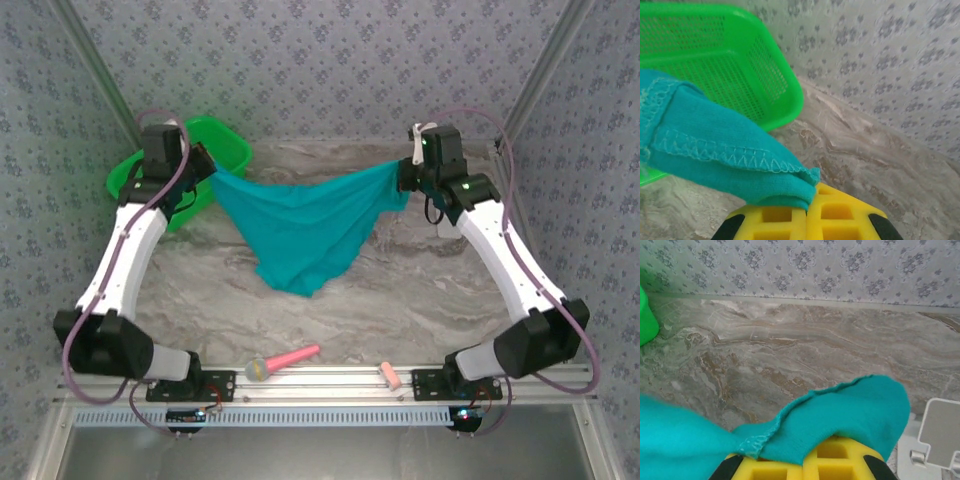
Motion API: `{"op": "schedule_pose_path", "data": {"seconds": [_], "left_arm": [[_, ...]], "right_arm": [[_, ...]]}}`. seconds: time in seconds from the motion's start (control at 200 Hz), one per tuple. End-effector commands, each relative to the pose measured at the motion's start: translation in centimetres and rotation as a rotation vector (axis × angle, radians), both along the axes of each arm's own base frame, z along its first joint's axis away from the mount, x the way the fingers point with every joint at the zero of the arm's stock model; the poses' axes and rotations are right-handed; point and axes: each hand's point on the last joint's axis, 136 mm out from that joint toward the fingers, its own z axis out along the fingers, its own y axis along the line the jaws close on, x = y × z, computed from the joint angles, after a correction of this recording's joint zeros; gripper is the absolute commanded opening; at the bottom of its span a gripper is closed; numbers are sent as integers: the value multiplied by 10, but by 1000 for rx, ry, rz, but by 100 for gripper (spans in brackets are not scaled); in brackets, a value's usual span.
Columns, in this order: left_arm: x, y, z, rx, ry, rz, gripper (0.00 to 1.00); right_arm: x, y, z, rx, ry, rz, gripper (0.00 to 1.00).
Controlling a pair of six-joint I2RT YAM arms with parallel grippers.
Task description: Fold the inside-out t-shirt
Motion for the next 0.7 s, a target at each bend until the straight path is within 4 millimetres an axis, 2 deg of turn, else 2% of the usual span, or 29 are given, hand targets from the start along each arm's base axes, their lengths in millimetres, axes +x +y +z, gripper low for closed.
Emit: {"op": "schedule_pose_path", "data": {"seconds": [0.0, 0.08, 0.11, 0.16, 0.275, 0.295, 0.4, 0.455, 0.51, 0.565, 0.605, 0.7], "left_arm": [[-1, -8, 71, 9, -182, -63, 0], [-6, -8, 72, 33, -184, -73, 0], [-8, -9, 66, 42, -167, -76, 0], [-10, -13, 49, 59, -127, -93, 0], [-15, -29, -14, 79, -2, -147, 0], [-16, -33, -26, 77, 21, -157, 0], [-19, -52, -88, 90, 143, -215, 0], [-14, -60, -117, 114, 203, -242, 1], [-5, -67, -141, 134, 265, -267, 2], [6, -77, -160, 128, 320, -313, 1], [15, -86, -169, 112, 351, -345, 0], [31, -107, -171, 72, 383, -416, 0]], "right_arm": [[-18, 1, 72, 58, -158, 37, 2], [-36, 0, 78, 82, -176, 52, 3], [-44, 0, 75, 89, -170, 53, 3], [-56, 1, 60, 95, -138, 59, 4], [-83, 8, -11, 76, 0, 76, 5], [-89, 9, -36, 61, 54, 75, 5], [-113, 13, -111, 45, 232, 89, 6], [-123, 15, -142, 46, 323, 95, 8], [-129, 16, -161, 36, 396, 102, 9], [-129, 12, -168, 15, 451, 82, 9], [-125, 13, -164, 16, 466, 86, 5], [-112, 28, -129, 69, 430, 152, 4]]}}
